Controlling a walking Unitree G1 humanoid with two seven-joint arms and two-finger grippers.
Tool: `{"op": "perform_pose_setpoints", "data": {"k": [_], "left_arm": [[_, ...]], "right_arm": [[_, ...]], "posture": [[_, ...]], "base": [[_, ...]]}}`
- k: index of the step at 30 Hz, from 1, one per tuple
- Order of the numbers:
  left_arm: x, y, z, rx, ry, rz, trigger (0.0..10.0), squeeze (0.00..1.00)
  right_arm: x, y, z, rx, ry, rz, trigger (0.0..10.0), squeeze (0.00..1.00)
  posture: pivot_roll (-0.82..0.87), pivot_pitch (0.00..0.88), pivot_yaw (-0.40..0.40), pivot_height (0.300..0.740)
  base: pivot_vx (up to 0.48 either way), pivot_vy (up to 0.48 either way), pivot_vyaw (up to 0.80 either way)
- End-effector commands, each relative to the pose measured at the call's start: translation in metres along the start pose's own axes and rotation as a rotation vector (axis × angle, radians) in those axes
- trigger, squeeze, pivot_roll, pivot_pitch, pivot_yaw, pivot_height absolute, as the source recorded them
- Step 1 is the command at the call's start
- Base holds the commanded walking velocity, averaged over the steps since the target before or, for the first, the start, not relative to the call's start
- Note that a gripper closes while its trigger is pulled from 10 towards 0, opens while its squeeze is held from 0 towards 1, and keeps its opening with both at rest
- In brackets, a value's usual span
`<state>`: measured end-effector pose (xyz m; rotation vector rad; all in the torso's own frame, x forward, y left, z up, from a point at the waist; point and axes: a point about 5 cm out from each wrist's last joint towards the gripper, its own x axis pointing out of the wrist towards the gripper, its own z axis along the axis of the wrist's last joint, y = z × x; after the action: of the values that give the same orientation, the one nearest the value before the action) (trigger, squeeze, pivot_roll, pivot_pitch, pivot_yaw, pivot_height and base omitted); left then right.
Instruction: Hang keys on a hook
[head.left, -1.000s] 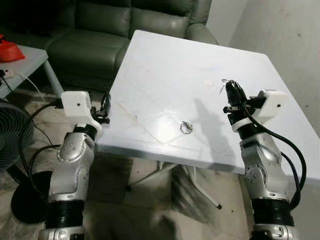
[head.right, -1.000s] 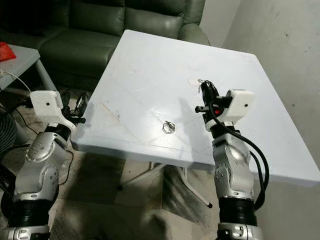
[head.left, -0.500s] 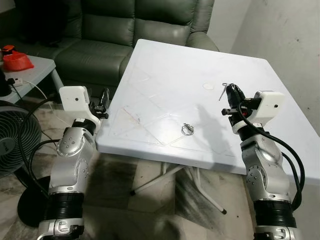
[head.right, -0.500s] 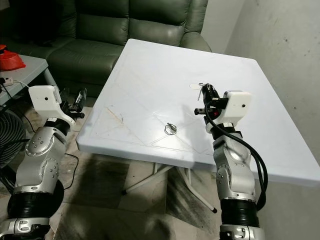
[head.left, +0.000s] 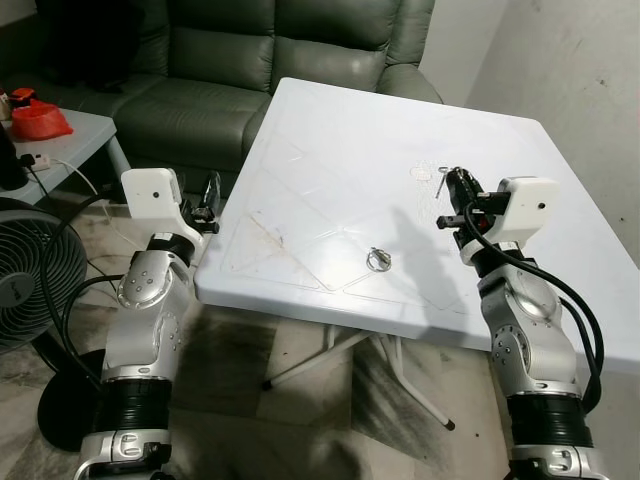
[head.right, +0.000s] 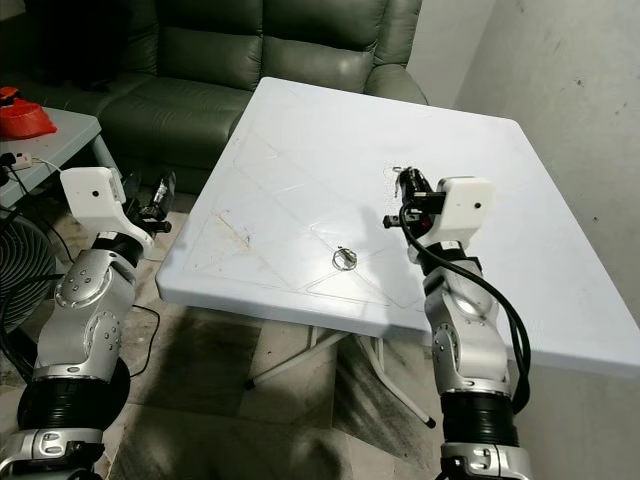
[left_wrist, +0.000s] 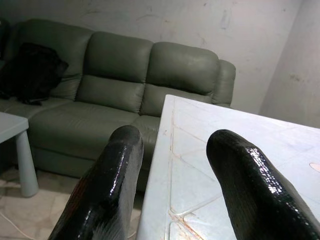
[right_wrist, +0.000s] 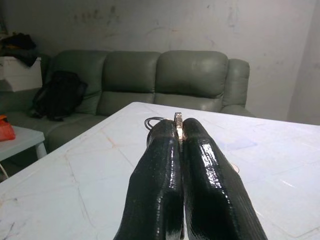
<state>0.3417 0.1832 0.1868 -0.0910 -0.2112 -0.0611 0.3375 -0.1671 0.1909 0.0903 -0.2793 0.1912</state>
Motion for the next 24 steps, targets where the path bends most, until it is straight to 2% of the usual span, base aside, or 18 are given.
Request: {"op": "perform_pose_setpoints", "data": {"k": [1,24], "left_arm": [[0.0041,-0.0032,0.0035,0.009,-0.012,-0.012,10.0,0.00],[0.0064,-0.0062,0.0013,0.027,-0.012,-0.036,10.0,0.00]], "right_arm": [[0.0018,-0.0024,0.0040,-0.022,-0.002,-0.005,10.0,0.00],[-0.0024,-0.0023,0.0005,-0.060,0.025,-0.007,10.0,0.00]], "posture": [[-0.03,0.000,-0.085,0.740],[-0.04,0.000,-0.081,0.740]], "base": [[0.000,0.000,-0.62],[0.000,0.000,-0.72]]}}
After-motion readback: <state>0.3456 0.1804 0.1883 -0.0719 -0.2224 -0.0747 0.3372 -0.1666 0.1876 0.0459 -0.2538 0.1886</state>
